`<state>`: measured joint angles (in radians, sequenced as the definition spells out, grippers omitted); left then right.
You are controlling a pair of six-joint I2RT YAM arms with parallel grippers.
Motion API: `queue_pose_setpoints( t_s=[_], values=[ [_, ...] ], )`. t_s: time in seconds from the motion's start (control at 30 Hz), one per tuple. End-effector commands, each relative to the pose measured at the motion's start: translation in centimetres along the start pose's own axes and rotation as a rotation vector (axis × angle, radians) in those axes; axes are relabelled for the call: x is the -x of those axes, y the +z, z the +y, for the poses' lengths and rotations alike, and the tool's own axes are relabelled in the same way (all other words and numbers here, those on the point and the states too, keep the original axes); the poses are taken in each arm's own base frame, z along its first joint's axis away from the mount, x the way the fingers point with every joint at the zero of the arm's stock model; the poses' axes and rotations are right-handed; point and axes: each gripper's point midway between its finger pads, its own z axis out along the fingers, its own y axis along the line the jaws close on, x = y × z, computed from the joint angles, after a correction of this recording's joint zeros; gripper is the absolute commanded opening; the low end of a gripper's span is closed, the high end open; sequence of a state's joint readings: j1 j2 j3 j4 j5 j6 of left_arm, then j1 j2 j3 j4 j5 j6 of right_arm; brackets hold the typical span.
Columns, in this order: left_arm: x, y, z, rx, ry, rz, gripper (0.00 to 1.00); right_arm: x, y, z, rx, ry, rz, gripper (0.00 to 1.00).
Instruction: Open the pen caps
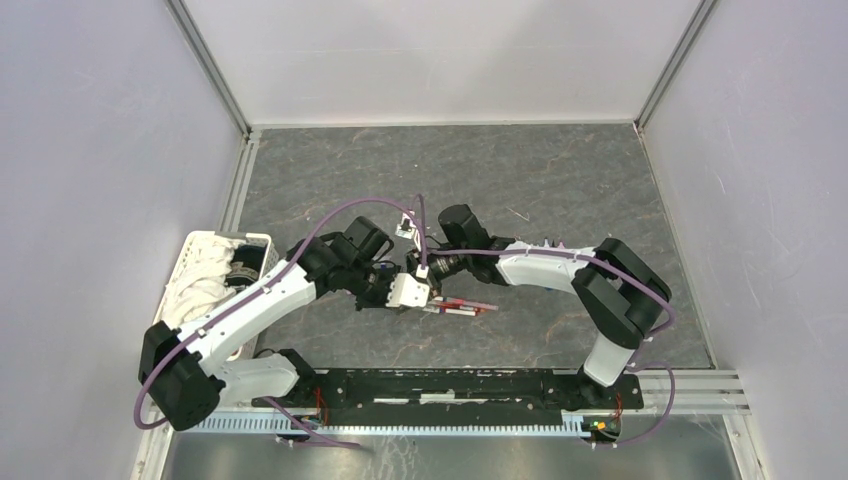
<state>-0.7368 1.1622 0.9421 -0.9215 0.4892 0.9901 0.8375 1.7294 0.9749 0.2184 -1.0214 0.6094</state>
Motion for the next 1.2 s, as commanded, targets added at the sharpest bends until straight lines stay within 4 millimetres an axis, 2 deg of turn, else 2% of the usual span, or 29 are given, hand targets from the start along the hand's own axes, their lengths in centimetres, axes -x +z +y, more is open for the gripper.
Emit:
queue_pose_setpoints(
  t_s=[0.0, 0.03, 0.13, 0.3, 0.37, 0.4, 0.53, 0.57, 0.73, 0.87, 0.97, 1.07, 1.13, 1.17],
  values=[
    [-0.4, -0.3, 1.4, 0.085, -0.024, 0.038, 0.1, 1.5, 0.2, 1.7, 0.045, -0.079, -0.069, 0.33],
    [-0.5, -0.5, 1.6, 0.095, -0.025, 0.046, 0.04, 1.5, 0.1, 1.6, 0.043, -0.083, -0.074, 0.38],
    [-0.3, -0.8, 1.6, 0.088, -0.026, 0.05, 0.02, 1.0, 0.4, 2.1, 0.074, -0.087, -0.077, 0.47],
    [0.3, -0.8, 1.8, 0.08, -0.035, 0.038, 0.02, 0.1, 1.0, 2.0, 0.093, -0.071, -0.025, 0.46],
    [0.4, -0.8, 1.9, 0.078, -0.033, 0.032, 0.02, -0.1, 1.1, 1.8, 0.09, -0.076, 0.005, 0.42],
    [0.6, -0.8, 1.9, 0.077, -0.03, 0.026, 0.02, -0.1, 1.2, 1.5, 0.08, -0.078, 0.021, 0.37],
    [1.2, -1.2, 2.3, 0.088, -0.023, 0.014, 0.02, 0.2, 1.7, 0.6, 0.066, -0.073, 0.067, 0.02],
    [1.3, -1.3, 2.4, 0.089, -0.018, 0.013, 0.02, 0.1, 1.7, 0.5, 0.069, -0.071, 0.076, 0.0],
    [1.9, -1.6, 2.8, 0.086, -0.019, 0.008, 0.02, 0.1, 2.1, -1.0, 0.048, -0.056, 0.116, 0.0],
    [2.8, -1.4, 3.3, 0.073, -0.024, -0.02, 0.02, 2.0, 3.4, -2.9, 0.004, -0.048, 0.124, 0.0],
    [2.6, -1.3, 3.6, 0.073, -0.001, -0.004, 0.02, 3.5, 3.7, -4.3, -0.03, -0.1, 0.104, 0.0],
    [2.0, -1.0, 4.5, 0.096, 0.028, 0.027, 0.02, 3.6, 2.4, -8.0, -0.158, -0.165, 0.102, 0.0],
    [1.7, -0.5, 5.1, 0.095, 0.025, 0.045, 0.02, 3.9, 1.9, -9.2, -0.211, -0.231, 0.078, 0.0],
    [1.6, -0.2, 5.2, 0.09, 0.023, 0.051, 0.02, 4.5, 2.1, -9.0, -0.205, -0.266, 0.048, 0.0]
  ],
)
